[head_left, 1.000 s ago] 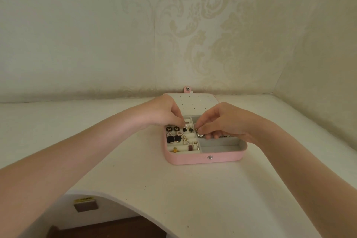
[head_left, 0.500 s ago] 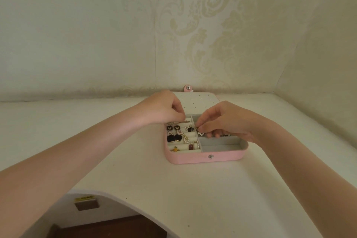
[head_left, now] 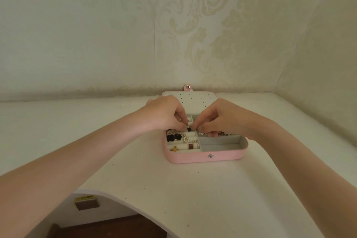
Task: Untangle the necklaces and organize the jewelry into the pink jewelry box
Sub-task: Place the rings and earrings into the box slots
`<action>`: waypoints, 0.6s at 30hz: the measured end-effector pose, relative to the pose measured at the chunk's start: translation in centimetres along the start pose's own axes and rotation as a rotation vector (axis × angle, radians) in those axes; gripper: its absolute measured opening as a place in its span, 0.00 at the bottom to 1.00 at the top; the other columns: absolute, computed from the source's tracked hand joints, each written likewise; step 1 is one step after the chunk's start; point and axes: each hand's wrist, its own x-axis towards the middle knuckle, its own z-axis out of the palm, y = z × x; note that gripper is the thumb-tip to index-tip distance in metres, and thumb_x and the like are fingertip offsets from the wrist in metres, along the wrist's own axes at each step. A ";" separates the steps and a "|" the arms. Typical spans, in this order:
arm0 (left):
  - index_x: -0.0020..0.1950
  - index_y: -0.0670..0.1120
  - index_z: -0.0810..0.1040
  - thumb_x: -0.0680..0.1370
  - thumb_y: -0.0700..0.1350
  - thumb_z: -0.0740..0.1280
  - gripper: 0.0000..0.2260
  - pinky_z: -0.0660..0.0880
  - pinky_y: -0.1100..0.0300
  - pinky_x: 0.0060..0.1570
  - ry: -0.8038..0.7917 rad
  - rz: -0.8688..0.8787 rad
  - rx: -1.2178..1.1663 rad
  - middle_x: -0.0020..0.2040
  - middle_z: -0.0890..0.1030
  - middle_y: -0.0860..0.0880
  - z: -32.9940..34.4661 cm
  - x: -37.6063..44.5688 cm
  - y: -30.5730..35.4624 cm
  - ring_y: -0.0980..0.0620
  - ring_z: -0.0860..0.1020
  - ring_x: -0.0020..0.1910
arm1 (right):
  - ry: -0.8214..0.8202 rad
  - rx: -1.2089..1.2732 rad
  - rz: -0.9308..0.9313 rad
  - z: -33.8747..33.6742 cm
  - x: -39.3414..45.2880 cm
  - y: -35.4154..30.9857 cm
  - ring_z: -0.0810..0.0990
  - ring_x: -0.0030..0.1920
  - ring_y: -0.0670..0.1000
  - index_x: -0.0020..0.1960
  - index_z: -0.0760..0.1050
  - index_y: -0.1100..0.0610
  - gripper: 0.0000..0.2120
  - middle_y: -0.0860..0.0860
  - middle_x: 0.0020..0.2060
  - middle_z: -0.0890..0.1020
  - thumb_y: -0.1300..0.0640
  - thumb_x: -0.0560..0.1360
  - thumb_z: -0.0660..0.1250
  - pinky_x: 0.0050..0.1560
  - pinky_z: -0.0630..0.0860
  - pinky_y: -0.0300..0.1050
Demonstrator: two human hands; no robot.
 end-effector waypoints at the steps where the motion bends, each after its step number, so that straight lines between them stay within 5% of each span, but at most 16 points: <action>1: 0.44 0.50 0.83 0.70 0.45 0.72 0.04 0.60 0.62 0.34 -0.004 0.004 0.008 0.29 0.72 0.56 0.0 -0.1 0.0 0.60 0.69 0.30 | 0.000 0.005 0.003 0.0 0.0 0.0 0.74 0.27 0.43 0.44 0.84 0.55 0.09 0.48 0.26 0.78 0.65 0.73 0.67 0.35 0.72 0.34; 7: 0.46 0.51 0.83 0.71 0.46 0.72 0.05 0.60 0.65 0.33 0.013 0.039 0.120 0.31 0.73 0.57 -0.2 0.0 0.4 0.60 0.71 0.33 | -0.018 0.015 0.003 0.1 0.1 -0.2 0.74 0.29 0.44 0.43 0.84 0.54 0.09 0.49 0.26 0.78 0.65 0.72 0.68 0.34 0.72 0.34; 11: 0.47 0.52 0.82 0.72 0.48 0.70 0.06 0.60 0.61 0.41 0.018 0.128 0.273 0.34 0.72 0.59 -0.5 0.2 0.4 0.56 0.70 0.42 | -0.018 0.011 -0.013 0.1 0.0 -0.3 0.74 0.26 0.43 0.44 0.84 0.55 0.08 0.47 0.25 0.78 0.66 0.73 0.68 0.32 0.71 0.33; 18: 0.51 0.52 0.82 0.73 0.49 0.70 0.07 0.57 0.72 0.35 -0.022 0.189 0.369 0.32 0.69 0.59 -1.1 0.6 0.4 0.63 0.66 0.34 | 0.022 -0.060 -0.054 -0.3 0.1 -0.3 0.73 0.25 0.42 0.47 0.83 0.54 0.09 0.47 0.25 0.77 0.65 0.73 0.68 0.33 0.72 0.34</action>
